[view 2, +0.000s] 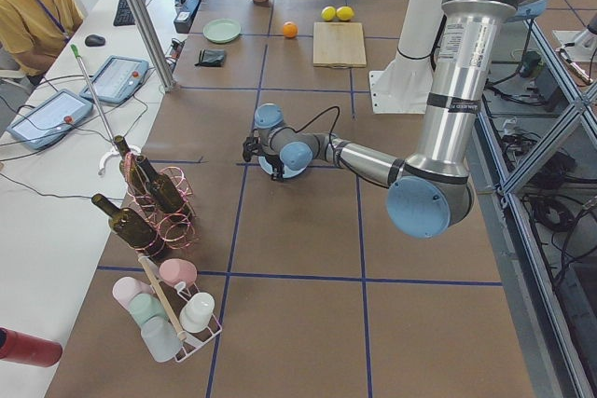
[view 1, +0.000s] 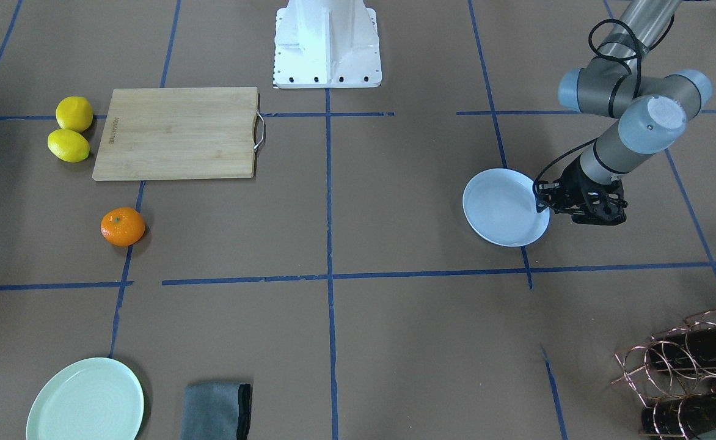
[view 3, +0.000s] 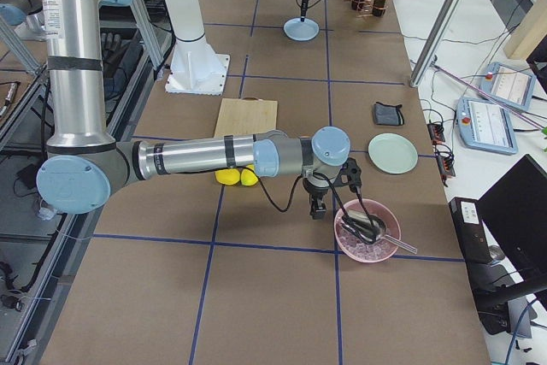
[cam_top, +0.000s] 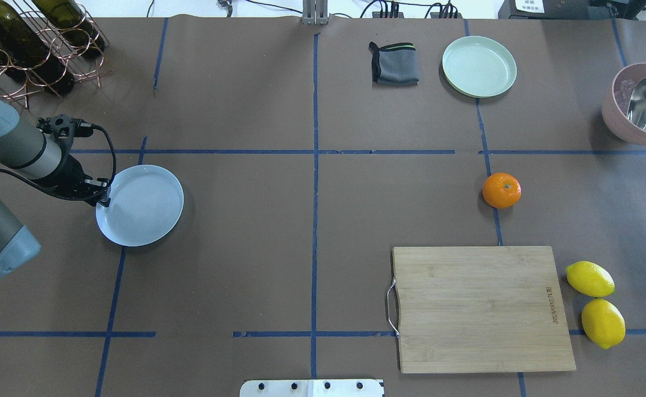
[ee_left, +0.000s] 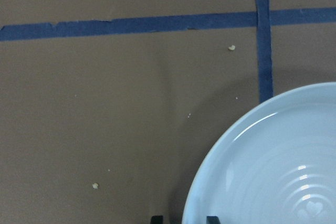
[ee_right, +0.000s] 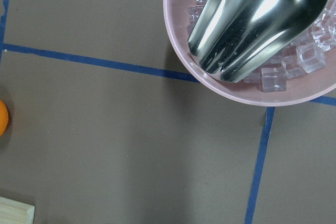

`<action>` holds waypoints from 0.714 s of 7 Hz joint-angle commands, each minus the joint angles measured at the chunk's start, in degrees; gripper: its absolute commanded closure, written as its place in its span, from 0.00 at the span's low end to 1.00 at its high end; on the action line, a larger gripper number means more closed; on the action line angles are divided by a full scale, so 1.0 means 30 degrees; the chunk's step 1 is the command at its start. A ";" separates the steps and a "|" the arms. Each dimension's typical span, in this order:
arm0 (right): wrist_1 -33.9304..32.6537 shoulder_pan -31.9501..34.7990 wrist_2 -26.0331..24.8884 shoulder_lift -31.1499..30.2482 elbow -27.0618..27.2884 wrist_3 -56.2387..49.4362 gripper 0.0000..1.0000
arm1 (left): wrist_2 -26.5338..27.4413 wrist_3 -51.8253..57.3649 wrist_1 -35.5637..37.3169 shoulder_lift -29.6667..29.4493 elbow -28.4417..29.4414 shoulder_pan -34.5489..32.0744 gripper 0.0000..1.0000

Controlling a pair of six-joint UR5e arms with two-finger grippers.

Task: Pick orange to plate
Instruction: 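Slide the light blue plate with the left gripper toward the table center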

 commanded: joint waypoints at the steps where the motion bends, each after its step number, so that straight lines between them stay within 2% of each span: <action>1: 0.0000 0.0000 0.0000 0.0079 0.0022 0.0032 0.00 | 0.0001 0.0034 -0.0001 -0.0085 0.0144 0.0054 0.91; 2: 0.0000 0.0000 0.0000 0.0080 0.0051 0.0032 0.00 | 0.0001 0.0034 -0.0001 -0.0114 0.0260 0.0083 1.00; 3: 0.0000 0.0000 0.0029 0.0080 0.0080 0.0061 0.00 | -0.0231 -0.0227 0.0057 -0.0463 -0.0086 0.0083 1.00; 4: 0.0000 0.0000 0.0029 0.0138 0.0110 0.0062 0.00 | -0.1191 -0.0839 0.0058 -0.0756 -0.0815 -0.0120 1.00; 5: 0.0000 0.0000 0.0029 0.0197 0.0255 0.0062 0.00 | -0.1809 -0.4412 0.0058 -0.2557 -0.0822 -0.0209 1.00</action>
